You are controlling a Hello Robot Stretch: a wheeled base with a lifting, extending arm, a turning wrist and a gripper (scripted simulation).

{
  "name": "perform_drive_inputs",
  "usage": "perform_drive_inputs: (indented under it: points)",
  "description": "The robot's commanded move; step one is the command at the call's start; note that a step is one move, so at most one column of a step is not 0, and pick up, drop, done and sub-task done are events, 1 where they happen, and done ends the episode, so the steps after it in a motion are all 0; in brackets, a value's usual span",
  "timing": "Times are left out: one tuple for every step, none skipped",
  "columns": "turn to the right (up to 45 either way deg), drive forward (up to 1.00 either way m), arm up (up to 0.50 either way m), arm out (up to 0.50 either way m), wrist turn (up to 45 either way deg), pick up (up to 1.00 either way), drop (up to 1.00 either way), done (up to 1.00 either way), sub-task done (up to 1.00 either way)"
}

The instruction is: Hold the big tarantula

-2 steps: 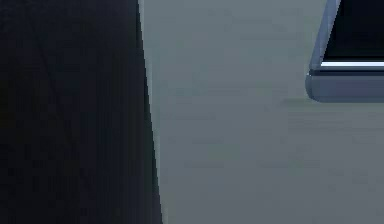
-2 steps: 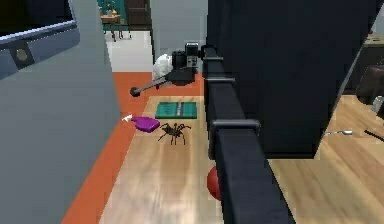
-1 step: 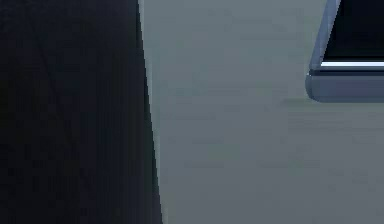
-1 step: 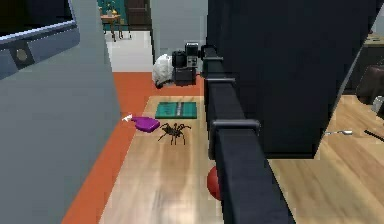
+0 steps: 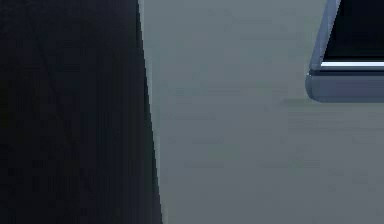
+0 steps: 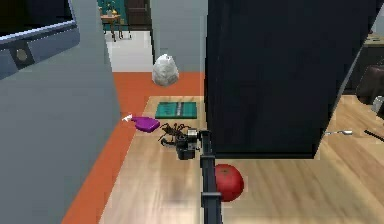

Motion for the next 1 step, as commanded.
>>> perform_drive_inputs:
  points:
    - [0.0,0.0,0.0,0.0,0.0,1.0,0.0,0.0,0.0]
